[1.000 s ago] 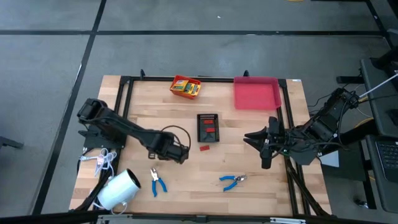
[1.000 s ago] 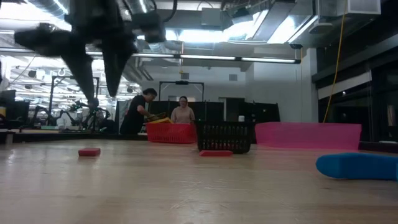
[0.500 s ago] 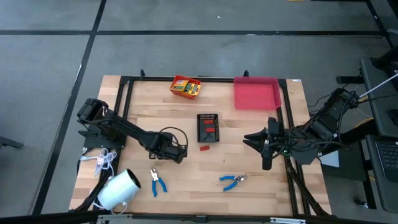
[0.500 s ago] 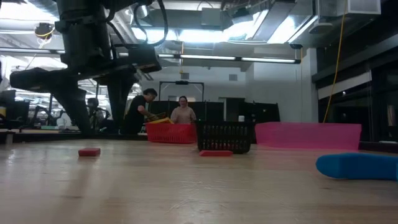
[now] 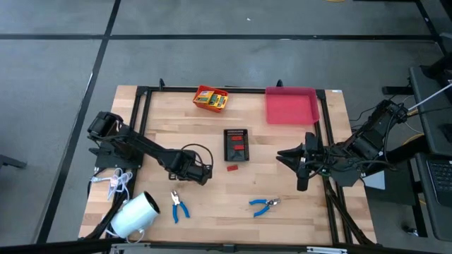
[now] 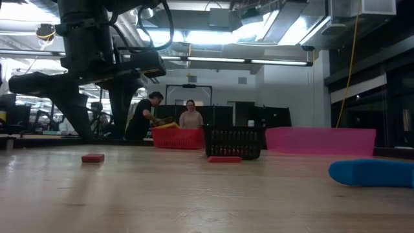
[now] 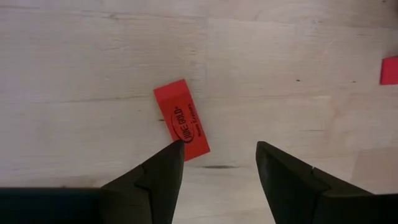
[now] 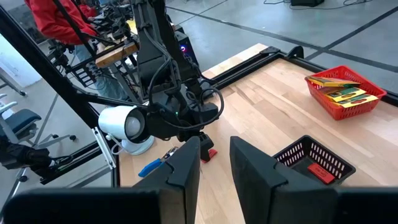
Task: Pick & Place School Supplies
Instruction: Put the red eraser into the black bin
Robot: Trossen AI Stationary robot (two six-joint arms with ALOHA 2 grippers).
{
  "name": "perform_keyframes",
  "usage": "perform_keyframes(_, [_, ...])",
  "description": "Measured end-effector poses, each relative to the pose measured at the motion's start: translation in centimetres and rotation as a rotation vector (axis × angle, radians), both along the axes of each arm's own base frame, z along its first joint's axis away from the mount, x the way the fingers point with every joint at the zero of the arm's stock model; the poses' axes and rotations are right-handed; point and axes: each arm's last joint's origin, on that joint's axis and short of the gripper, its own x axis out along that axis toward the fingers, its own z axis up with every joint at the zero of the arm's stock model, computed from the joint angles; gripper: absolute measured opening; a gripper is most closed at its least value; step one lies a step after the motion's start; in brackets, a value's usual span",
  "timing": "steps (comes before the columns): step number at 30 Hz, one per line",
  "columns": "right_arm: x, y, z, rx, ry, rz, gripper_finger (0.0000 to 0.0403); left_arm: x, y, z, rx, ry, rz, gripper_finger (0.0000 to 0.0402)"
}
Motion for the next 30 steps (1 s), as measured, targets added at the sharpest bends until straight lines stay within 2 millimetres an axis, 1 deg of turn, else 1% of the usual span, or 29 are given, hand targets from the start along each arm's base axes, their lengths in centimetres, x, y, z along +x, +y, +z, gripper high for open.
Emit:
perform_keyframes(5, [0.0, 0.0, 0.0, 0.0, 0.0, 0.0, 0.0091, 0.1, 0.3, 0.0, 0.006, -0.002, -0.003, 0.0195])
perform_keyframes(10, [0.0, 0.0, 0.0, 0.002, 0.001, 0.003, 0.0091, -0.2, 0.6, -0.8, 0.001, 0.001, 0.003, 0.0196])
perform_keyframes(23, [0.0, 0.0, 0.0, 0.003, 0.003, 0.007, 0.0091, -0.3, 0.7, -0.8, 0.005, 0.005, 0.003, 0.0193])
perform_keyframes(30, [0.0, 0.0, 0.0, 0.003, 0.003, 0.007, 0.0091, -0.1, 1.2, -0.8, 0.016, 0.008, -0.021, 0.0193])
